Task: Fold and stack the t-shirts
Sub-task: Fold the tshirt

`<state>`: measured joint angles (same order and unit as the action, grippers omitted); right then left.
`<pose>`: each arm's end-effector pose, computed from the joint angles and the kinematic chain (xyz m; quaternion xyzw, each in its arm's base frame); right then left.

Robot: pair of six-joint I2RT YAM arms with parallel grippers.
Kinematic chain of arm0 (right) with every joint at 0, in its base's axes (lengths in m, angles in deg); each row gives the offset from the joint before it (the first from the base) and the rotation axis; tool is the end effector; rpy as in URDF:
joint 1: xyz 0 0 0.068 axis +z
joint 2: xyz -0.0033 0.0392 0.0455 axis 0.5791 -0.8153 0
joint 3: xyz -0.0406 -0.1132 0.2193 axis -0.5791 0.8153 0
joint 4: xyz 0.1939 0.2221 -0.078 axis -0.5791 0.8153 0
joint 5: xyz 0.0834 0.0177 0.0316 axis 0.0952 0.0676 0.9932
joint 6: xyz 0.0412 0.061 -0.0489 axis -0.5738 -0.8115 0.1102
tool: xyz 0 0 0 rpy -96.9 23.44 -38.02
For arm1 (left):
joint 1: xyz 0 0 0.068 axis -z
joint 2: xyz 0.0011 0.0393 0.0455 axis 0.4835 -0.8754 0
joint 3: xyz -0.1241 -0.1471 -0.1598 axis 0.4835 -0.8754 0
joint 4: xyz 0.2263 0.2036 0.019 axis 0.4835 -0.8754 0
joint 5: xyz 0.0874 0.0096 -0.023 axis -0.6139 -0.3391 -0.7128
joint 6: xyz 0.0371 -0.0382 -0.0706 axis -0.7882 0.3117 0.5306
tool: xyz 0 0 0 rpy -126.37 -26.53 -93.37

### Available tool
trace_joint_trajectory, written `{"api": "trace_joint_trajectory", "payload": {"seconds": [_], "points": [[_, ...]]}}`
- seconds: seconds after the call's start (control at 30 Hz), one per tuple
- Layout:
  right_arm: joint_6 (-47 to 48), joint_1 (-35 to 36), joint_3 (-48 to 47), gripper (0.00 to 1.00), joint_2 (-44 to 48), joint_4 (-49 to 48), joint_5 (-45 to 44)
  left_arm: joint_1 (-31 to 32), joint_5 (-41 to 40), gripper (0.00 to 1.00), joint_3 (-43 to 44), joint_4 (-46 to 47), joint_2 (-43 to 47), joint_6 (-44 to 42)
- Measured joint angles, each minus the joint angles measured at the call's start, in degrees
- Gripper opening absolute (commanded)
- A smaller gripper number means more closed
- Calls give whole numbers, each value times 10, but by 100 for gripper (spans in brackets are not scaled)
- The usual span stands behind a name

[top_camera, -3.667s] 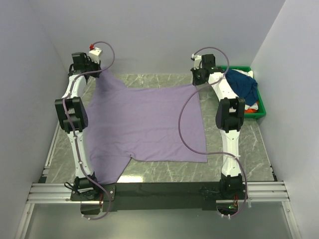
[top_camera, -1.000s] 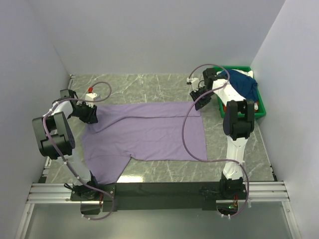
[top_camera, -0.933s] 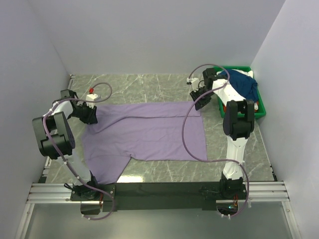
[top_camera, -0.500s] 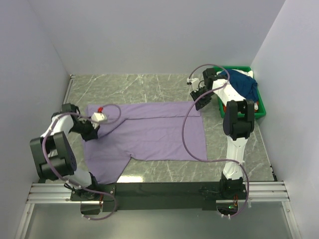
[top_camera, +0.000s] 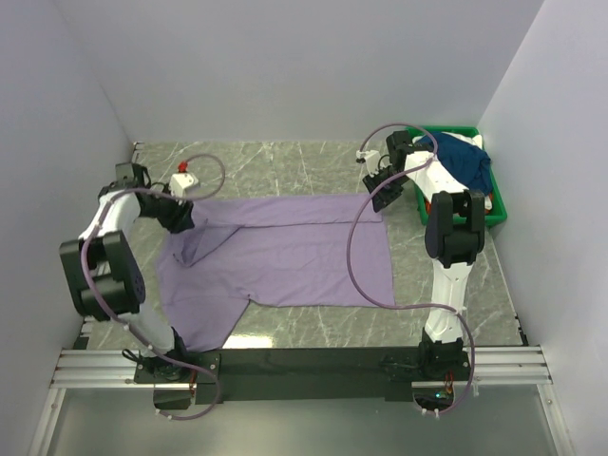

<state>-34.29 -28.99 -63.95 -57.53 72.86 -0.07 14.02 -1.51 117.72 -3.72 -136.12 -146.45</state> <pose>0.4827 0.0801 0.1272 -0.3623 0.9060 0.1249 0.1800 0.3796 0.0495 0.1539 0.3978 0.8348 -0.1537 0.3482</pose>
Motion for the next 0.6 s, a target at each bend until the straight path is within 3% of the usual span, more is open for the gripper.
{"api": "trace_joint_trajectory", "payload": {"seconds": [0.37, 0.47, 0.5, 0.6], "points": [[-2, 0, 0, 32, 0, 2, 0, 51, 7, 48, 79, 30, -149, 141], [-2, 0, 0, 32, 0, 3, 0, 56, 7, 36, 79, 26, -158, 151], [-2, 0, 0, 31, 0, 3, 0, 57, 7, 26, 79, 24, -158, 152], [-2, 0, 0, 31, 0, 4, 0, 61, 9, 9, 79, 15, -158, 146]]}}
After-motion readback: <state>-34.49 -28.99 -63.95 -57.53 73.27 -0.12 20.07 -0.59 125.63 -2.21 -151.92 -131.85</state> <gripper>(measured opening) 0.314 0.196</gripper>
